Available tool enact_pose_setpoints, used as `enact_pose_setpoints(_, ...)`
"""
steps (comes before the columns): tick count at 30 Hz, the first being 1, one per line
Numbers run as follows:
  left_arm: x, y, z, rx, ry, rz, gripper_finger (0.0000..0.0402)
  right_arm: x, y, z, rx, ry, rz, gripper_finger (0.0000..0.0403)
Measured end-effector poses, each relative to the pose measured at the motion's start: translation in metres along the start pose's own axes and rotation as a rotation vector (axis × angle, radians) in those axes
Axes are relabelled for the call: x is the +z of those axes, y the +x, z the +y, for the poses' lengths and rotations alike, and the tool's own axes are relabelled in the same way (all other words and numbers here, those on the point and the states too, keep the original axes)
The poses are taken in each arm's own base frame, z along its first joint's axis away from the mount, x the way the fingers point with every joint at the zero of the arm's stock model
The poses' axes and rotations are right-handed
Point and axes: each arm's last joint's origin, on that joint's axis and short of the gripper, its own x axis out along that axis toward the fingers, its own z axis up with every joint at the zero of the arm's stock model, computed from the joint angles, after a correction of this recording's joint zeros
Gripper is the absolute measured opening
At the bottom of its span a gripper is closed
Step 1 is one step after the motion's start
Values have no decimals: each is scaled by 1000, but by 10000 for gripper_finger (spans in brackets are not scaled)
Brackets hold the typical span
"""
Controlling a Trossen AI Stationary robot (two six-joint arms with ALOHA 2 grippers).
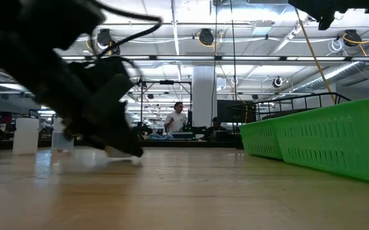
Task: Pick & Place Medicine items
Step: Put the bottom transparent pill bottle into the bottom green basket
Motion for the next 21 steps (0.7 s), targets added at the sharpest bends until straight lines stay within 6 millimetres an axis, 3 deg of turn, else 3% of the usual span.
enact_pose_setpoints(7, 29, 20, 7, -121, 156, 4, 139, -1, 0, 0, 0, -5, 5, 217)
enact_pose_setpoints(13, 31, 25, 13, -135, 246, 57, 201, 0, 0, 0, 0, -7, 3, 221)
enact_pose_setpoints(21, 32, 26, 16, -131, 258, 87, 211, 0, 0, 0, -4, -22, 3, 217)
